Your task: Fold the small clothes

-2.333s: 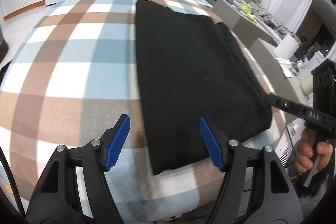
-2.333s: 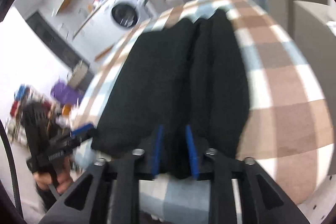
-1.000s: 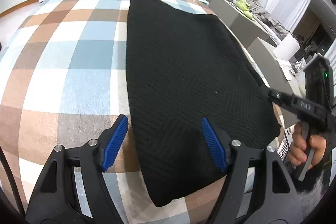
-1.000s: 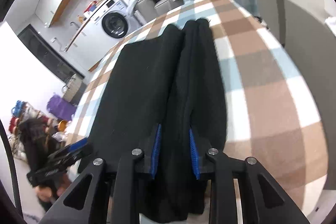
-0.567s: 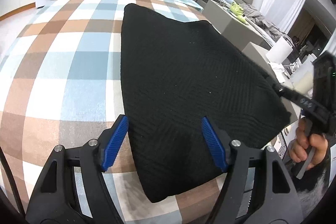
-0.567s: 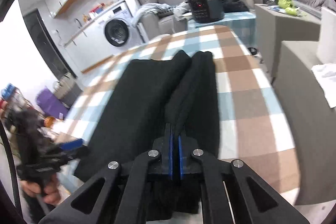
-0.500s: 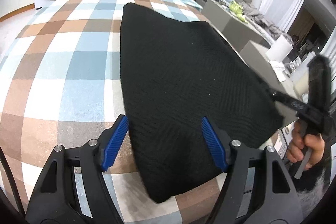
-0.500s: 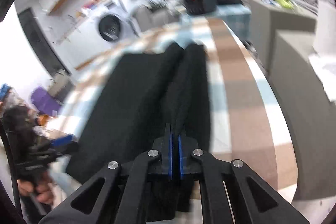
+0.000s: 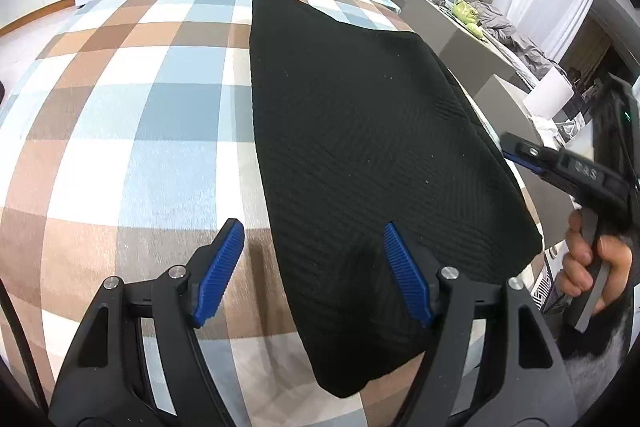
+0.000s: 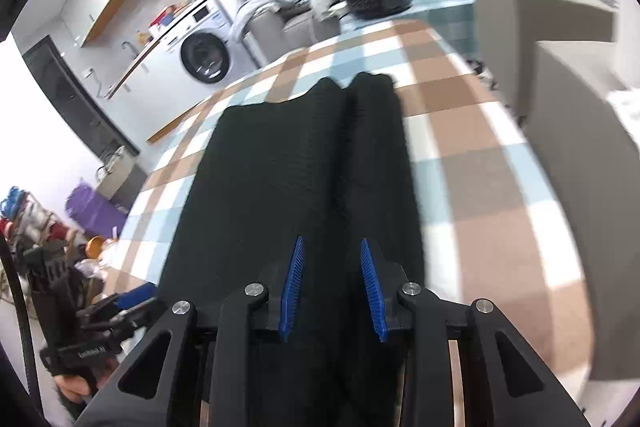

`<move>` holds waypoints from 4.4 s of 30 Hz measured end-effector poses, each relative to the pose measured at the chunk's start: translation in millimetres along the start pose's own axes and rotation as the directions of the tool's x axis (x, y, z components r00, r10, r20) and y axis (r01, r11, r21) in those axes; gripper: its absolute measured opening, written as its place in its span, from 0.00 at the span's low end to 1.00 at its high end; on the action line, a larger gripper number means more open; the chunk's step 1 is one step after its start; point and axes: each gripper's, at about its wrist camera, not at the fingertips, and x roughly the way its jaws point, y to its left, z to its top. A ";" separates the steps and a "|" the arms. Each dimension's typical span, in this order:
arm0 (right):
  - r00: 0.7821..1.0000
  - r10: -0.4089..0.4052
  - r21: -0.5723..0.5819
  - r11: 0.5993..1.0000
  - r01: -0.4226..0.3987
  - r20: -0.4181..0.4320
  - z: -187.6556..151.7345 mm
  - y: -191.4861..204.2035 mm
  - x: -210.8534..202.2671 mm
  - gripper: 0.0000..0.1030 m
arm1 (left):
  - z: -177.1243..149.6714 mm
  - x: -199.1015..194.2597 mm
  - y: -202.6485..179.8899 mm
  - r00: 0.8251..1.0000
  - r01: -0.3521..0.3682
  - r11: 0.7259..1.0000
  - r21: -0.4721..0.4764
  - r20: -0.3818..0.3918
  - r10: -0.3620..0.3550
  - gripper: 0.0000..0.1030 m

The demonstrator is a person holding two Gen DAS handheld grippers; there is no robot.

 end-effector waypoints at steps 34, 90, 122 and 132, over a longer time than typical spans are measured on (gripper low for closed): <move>0.998 0.041 -0.015 0.999 -0.041 0.037 -61.8 9.3 -44.6 0.04 | -9.5 -9.1 -22.5 1.000 0.020 0.999 0.039 -0.005 -0.020 0.68; 1.000 -0.023 -0.028 0.999 0.023 -0.013 80.7 13.7 75.6 0.09 | 29.9 29.8 11.8 1.000 -0.021 0.998 -0.060 -0.022 0.020 0.68; 0.998 0.031 0.003 1.000 -0.030 -0.062 -51.2 6.9 -17.0 0.20 | -10.3 9.6 7.1 0.991 0.113 0.985 -0.132 -0.055 -0.121 0.49; 0.996 -0.074 -0.034 0.997 0.073 -0.041 -72.2 6.2 -24.5 0.05 | -20.3 5.3 0.2 0.983 0.149 0.981 -0.126 -0.085 -0.160 0.49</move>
